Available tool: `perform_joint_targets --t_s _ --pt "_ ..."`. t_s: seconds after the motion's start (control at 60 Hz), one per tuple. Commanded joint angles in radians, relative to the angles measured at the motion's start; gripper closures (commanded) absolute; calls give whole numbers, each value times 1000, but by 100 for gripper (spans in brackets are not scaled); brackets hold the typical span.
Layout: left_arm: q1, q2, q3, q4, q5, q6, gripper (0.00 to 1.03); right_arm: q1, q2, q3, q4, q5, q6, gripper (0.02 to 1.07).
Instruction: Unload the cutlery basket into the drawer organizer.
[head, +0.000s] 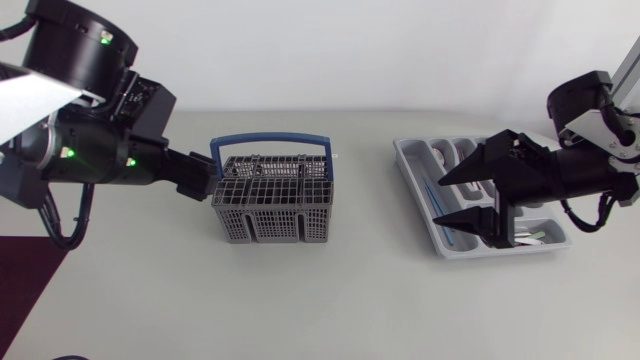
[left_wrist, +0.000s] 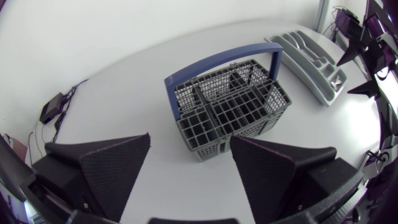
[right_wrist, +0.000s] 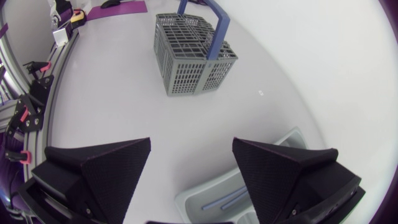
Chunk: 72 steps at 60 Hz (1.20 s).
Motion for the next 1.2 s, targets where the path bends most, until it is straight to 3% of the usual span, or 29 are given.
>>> perform_joint_targets --t_s 0.0,0.267,0.5,0.617,0.883,1.183 --pt "50 -24 -59 30 12 38 7 71 -22 -32 62 19 161 12" --pt "269 15 -145 146 181 78 7 229 51 -54 344 102 482 13" --pt "372 127 -160 272 249 95 7 294 218 -9 502 196 617 13" --pt "395 235 -148 369 252 94 7 307 335 57 559 240 669 13" --pt "403 445 -44 418 252 86 7 332 505 201 624 292 759 13" --pt "332 505 -10 418 252 71 7 353 554 262 624 311 790 13"
